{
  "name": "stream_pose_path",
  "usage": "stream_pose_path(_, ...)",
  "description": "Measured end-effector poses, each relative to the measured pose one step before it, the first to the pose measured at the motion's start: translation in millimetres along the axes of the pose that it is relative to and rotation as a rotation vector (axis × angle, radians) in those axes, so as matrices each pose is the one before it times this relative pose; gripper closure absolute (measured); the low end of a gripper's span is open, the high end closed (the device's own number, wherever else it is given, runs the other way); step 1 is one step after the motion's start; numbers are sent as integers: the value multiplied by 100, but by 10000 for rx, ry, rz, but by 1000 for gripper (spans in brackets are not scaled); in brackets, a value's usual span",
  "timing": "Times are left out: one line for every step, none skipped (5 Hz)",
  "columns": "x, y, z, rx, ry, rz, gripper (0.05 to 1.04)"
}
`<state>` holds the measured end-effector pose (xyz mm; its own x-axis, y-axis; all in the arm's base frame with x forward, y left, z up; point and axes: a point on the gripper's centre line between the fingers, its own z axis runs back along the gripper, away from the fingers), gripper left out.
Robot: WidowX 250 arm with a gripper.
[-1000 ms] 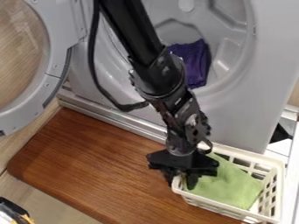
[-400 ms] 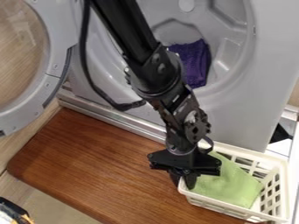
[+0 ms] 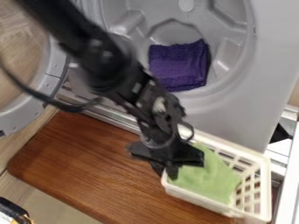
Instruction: Tomar el cesto blanco con la cosa verde dentro y moverlo hacia la izquierda
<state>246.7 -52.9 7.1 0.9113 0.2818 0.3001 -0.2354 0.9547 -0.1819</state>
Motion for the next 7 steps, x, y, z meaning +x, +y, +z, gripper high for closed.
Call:
stream_pose_path(142, 2631, 1621, -223, -33, 92, 989)
stream_pose_path(582, 3274, 1181, -145, -177, 497, 989)
stream_pose_path(333, 2288, 239, -96, 12, 282, 989)
stream_pose_path(484, 1556, -413, 45, 479, 97, 989)
stream_pose_path(972, 2293, -868, 351, 174, 448, 989)
stream_pose_path(597, 2029, -877, 272, 162, 305, 989)
stream_pose_path(319, 1123, -943, 168, 224, 186, 989)
